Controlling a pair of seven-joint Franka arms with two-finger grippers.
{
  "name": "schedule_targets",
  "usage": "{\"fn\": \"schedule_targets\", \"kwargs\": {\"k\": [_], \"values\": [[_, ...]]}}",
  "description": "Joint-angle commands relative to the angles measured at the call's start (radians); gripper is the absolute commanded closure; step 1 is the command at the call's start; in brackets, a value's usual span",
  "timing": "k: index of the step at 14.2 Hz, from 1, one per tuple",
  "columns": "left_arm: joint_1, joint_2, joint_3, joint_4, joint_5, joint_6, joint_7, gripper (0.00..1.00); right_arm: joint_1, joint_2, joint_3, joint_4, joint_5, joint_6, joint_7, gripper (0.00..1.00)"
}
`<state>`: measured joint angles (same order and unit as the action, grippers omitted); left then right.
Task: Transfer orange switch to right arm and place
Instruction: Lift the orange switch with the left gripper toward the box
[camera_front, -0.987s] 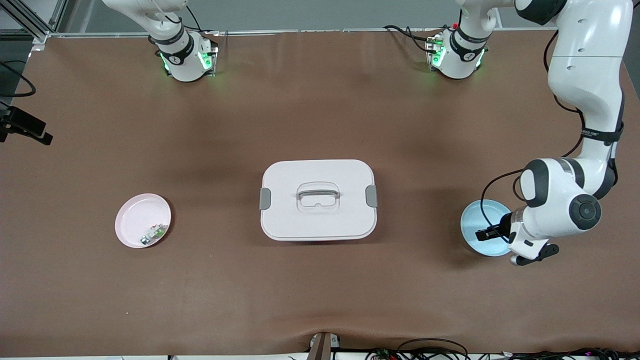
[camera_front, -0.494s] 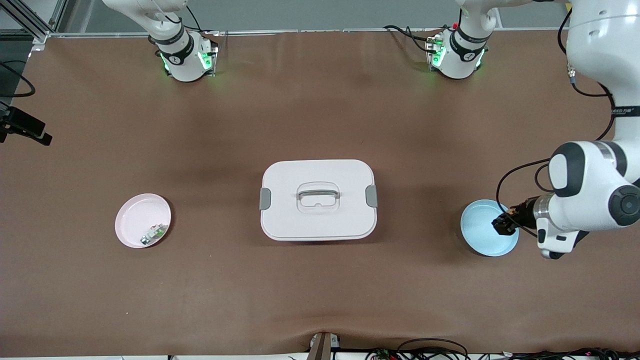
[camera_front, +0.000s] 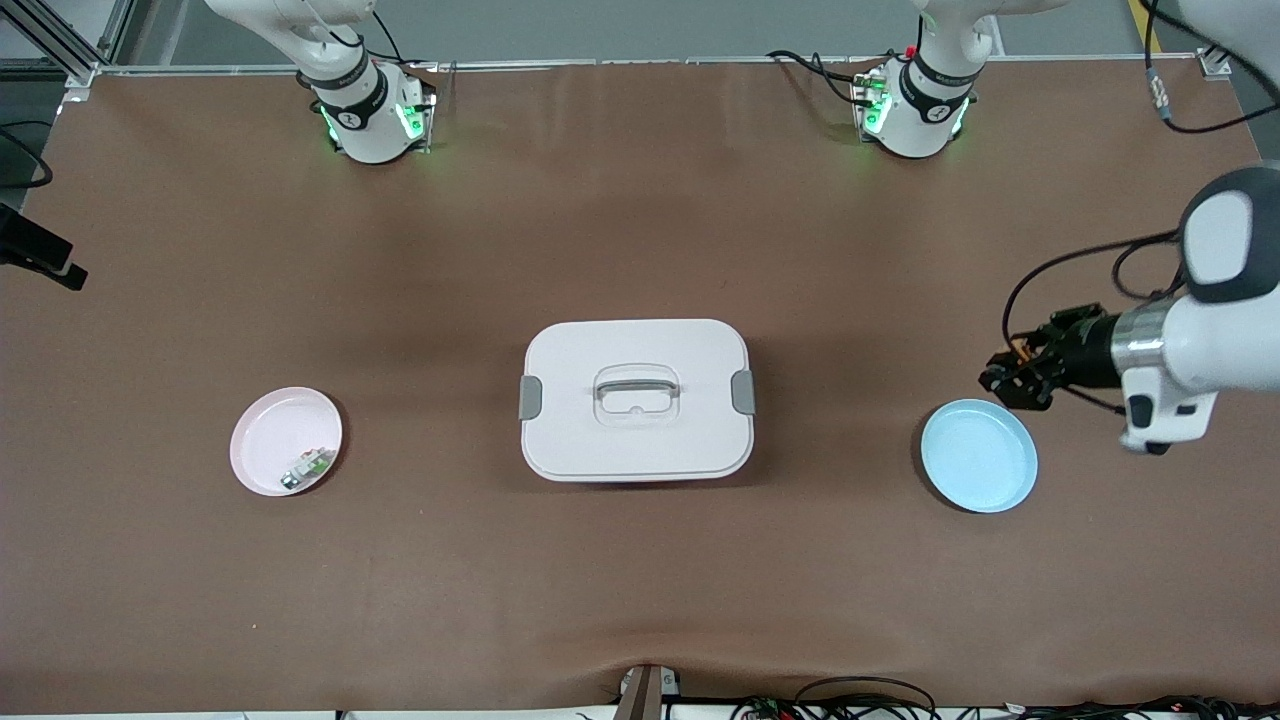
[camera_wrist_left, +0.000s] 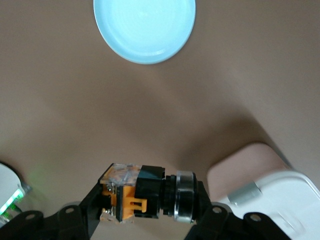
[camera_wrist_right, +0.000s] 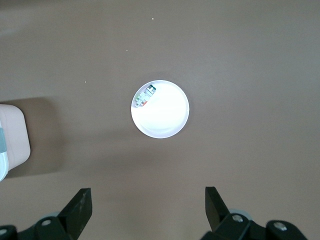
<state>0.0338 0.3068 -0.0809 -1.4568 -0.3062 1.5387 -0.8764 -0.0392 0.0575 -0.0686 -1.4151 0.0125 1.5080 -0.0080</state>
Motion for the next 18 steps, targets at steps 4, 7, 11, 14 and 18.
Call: {"fn": "schedule_targets", "kwargs": {"k": [4,7,11,14,18], "values": [[-0.002,-0.124,-0.054,-0.017,-0.224,-0.043,-0.188,0.86,-0.011,-0.002,0.012,0.001,0.027,-0.032,-0.015,0.00],[-0.003,-0.124,-0.126,0.001,-0.330,0.001,-0.349,0.86,-0.034,-0.002,0.007,-0.024,0.211,-0.052,-0.003,0.00],[-0.003,-0.123,-0.311,0.001,-0.364,0.188,-0.522,0.86,-0.015,-0.004,0.013,-0.050,0.416,-0.043,0.140,0.00],[-0.009,-0.106,-0.434,-0.002,-0.367,0.378,-0.637,0.86,0.045,-0.018,0.015,-0.090,0.552,-0.009,0.154,0.00],[-0.122,-0.069,-0.470,-0.005,-0.357,0.596,-0.791,0.86,0.085,-0.085,0.015,-0.184,0.609,0.105,0.189,0.00]]}}
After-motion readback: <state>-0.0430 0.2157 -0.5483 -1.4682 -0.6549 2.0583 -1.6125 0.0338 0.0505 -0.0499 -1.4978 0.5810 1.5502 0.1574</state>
